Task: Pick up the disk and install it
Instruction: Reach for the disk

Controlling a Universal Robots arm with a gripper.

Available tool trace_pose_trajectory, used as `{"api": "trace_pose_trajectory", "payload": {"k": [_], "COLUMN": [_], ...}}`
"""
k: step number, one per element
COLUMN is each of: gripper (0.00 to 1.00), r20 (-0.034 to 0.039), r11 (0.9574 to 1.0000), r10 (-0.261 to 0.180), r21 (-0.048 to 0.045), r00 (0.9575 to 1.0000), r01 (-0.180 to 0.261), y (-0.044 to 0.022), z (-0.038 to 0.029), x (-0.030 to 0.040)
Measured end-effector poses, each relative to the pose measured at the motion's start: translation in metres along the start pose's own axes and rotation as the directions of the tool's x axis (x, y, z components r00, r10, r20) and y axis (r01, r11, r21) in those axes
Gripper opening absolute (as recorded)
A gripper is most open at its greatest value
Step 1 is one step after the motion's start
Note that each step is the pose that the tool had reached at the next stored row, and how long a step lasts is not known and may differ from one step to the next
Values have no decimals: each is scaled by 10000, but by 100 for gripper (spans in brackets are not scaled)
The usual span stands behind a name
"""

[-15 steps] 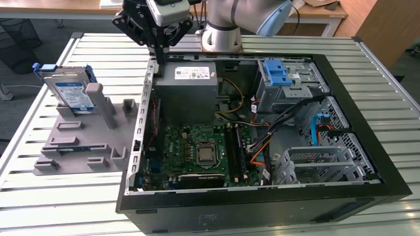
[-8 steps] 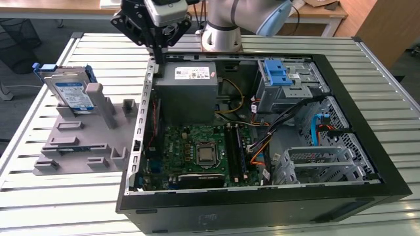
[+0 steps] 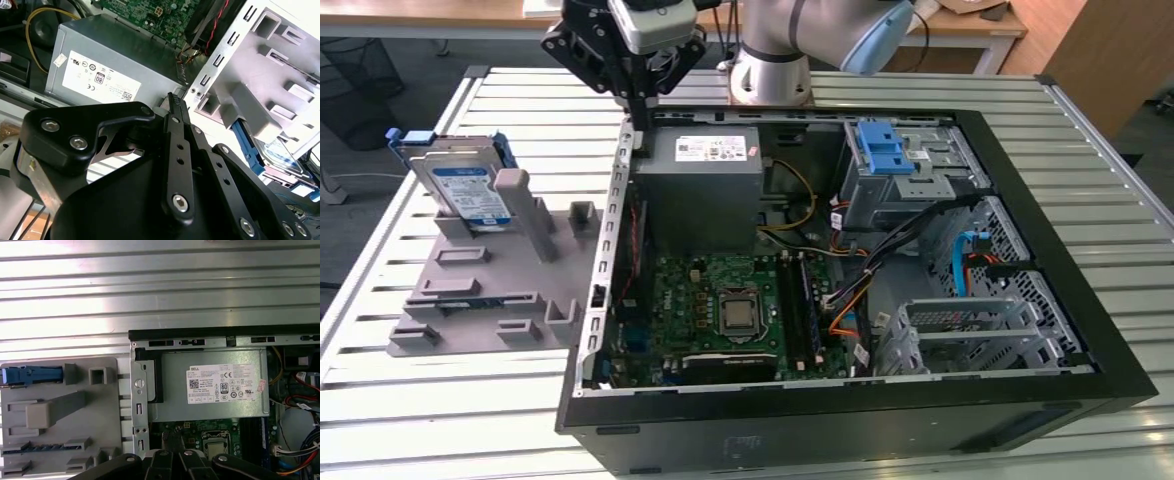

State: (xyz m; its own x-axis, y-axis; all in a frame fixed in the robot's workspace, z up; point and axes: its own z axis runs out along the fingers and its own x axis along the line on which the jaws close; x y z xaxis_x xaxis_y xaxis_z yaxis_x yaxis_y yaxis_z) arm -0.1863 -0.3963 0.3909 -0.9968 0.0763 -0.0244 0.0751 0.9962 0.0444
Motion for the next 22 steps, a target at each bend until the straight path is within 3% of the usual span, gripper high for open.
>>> {"api": "trace_pose_trajectory", "payload": {"k": [22], "gripper": [11], "r20": [0], "r11": [10000], "r10": [0], "r21": [0], "r00": [10000], "r01": [0], "y": [-5], "z": [17], "x": [53]}}
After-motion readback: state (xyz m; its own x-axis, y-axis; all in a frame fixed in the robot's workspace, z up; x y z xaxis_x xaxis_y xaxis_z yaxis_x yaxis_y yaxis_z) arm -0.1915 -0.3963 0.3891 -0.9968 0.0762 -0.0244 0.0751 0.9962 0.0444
